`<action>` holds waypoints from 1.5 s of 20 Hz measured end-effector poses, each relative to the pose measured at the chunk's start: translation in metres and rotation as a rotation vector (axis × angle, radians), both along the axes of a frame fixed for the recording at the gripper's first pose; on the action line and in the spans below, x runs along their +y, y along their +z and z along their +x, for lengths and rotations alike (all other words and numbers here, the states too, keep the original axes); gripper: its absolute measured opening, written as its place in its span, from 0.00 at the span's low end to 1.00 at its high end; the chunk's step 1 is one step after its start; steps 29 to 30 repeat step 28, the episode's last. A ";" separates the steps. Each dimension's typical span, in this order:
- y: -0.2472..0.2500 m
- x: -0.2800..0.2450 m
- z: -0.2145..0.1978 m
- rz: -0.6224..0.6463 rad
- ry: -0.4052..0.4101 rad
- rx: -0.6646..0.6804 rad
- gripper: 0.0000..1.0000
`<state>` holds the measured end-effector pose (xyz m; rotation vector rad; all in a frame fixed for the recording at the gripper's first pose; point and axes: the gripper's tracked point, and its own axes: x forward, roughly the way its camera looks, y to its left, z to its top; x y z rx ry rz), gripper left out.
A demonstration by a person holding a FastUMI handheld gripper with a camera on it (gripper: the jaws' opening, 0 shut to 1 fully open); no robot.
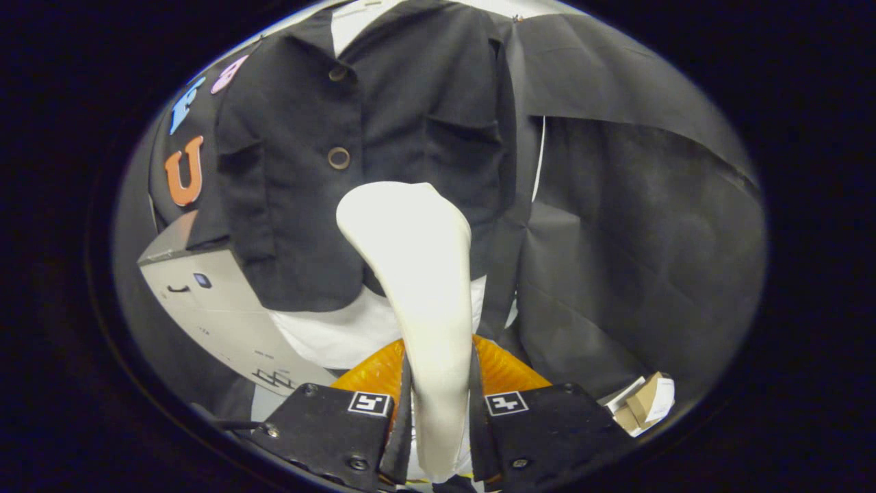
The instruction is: Iron the clothes twice with a garment steamer, once on the left side and once on the right side.
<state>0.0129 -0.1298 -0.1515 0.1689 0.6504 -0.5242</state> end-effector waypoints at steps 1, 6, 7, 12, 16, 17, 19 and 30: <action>0.013 0.005 -0.007 -0.003 0.006 -0.023 0.37; 0.074 0.034 -0.052 -0.025 0.032 -0.108 0.37; 0.087 0.041 -0.063 -0.032 0.029 -0.123 0.37; 0.137 0.054 -0.111 -0.059 -0.005 -0.183 0.37; 0.169 0.056 -0.131 -0.071 -0.005 -0.242 0.37; 0.176 0.057 -0.133 -0.076 0.010 -0.255 0.37; 0.184 0.058 -0.139 -0.082 0.037 -0.262 0.37; 0.204 0.074 -0.163 -0.087 0.207 -0.353 0.37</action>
